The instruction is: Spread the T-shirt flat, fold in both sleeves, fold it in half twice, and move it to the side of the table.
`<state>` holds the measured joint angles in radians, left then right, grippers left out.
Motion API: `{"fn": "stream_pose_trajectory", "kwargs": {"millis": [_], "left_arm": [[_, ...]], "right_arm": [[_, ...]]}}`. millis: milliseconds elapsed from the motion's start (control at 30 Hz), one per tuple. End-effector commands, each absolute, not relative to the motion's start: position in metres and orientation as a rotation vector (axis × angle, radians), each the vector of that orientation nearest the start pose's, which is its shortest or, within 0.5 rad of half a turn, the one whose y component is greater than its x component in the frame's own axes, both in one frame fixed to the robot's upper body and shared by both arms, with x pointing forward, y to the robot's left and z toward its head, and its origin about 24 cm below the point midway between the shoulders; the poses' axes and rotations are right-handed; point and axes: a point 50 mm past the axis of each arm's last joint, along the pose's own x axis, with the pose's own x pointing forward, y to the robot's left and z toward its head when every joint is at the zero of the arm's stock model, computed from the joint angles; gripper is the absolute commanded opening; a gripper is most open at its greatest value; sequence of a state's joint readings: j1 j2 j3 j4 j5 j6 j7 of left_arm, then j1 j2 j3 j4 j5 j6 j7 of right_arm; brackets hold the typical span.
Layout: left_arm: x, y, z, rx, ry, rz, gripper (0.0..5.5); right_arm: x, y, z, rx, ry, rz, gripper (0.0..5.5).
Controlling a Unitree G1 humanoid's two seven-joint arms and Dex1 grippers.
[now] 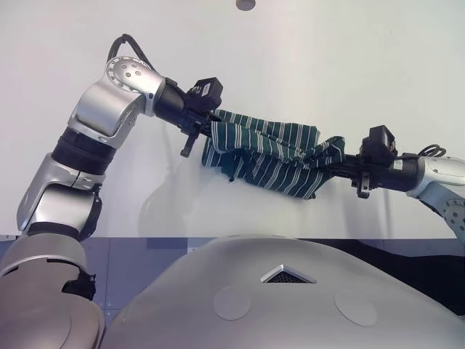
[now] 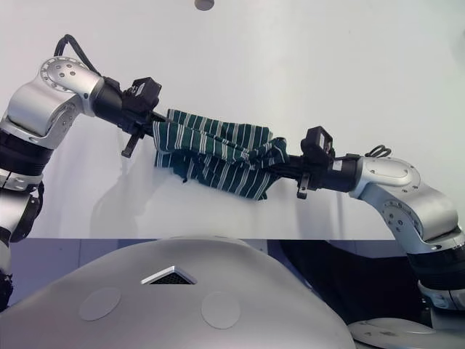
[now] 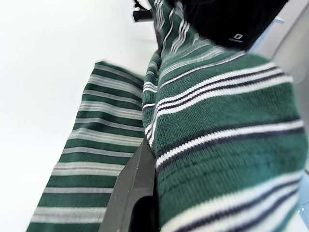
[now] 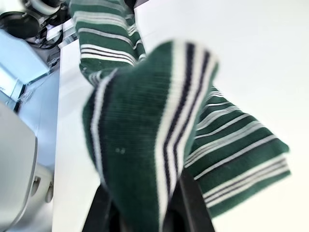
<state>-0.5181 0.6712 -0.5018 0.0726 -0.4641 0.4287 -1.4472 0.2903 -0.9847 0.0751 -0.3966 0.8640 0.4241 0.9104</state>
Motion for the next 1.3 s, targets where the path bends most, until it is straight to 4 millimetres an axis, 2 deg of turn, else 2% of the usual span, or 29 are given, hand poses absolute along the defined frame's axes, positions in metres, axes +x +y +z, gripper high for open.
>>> {"fn": "stream_pose_trajectory", "kwargs": {"millis": [33,200,267,300,367,400,600,667,733,867,900,933,1000,1067,1133,1300], "left_arm": [[0.268,0.138,0.082,0.246,0.572,-1.7,0.03],[0.285,0.127,0.074,0.306,0.511,-1.576,0.03],[0.292,0.124,0.073,0.296,0.503,-1.525,0.03],[0.298,0.125,0.068,0.318,0.519,-1.461,0.03],[0.304,0.131,0.058,0.37,0.556,-1.37,0.03],[0.306,0.134,0.055,0.381,0.568,-1.347,0.4],[0.308,0.141,0.052,0.381,0.623,-1.325,1.4],[0.315,0.14,0.056,0.402,0.608,-1.269,1.76],[0.33,0.143,0.065,0.415,0.572,-1.146,1.79],[0.363,0.16,0.096,0.364,0.45,-0.833,1.79],[0.366,0.162,0.105,0.346,0.41,-0.8,1.79],[0.363,0.154,0.118,0.305,0.337,-0.87,1.79],[0.338,0.129,0.135,0.27,0.19,-1.116,1.79],[0.302,0.107,0.135,0.234,0.135,-1.35,1.79],[0.277,0.09,0.122,0.232,0.138,-1.462,1.99],[0.246,0.065,0.08,0.335,0.221,-1.549,2.84]], "right_arm": [[0.169,-0.218,0.072,0.162,0.571,1.065,0.13],[0.18,-0.218,0.059,0.125,0.576,0.983,0.13],[0.183,-0.222,0.049,0.053,0.6,0.925,0.13],[0.185,-0.225,0.043,0.009,0.615,0.894,0.51],[0.189,-0.228,0.039,-0.025,0.624,0.863,0.91],[0.19,-0.228,0.038,-0.029,0.623,0.857,1.15],[0.201,-0.224,0.043,0.021,0.578,0.811,2.28],[0.204,-0.225,0.044,0.017,0.56,0.782,2.66],[0.21,-0.232,0.046,0.024,0.508,0.688,3.02],[0.218,-0.256,0.054,0.095,0.397,0.45,3.02],[0.218,-0.259,0.055,0.109,0.379,0.42,3.02],[0.216,-0.26,0.056,0.114,0.367,0.397,3.02],[0.212,-0.263,0.056,0.13,0.347,0.355,3.02],[0.21,-0.265,0.055,0.137,0.333,0.316,3.02],[0.21,-0.268,0.054,0.14,0.319,0.276,3.07],[0.207,-0.27,0.049,0.155,0.314,0.244,3.07]]}}
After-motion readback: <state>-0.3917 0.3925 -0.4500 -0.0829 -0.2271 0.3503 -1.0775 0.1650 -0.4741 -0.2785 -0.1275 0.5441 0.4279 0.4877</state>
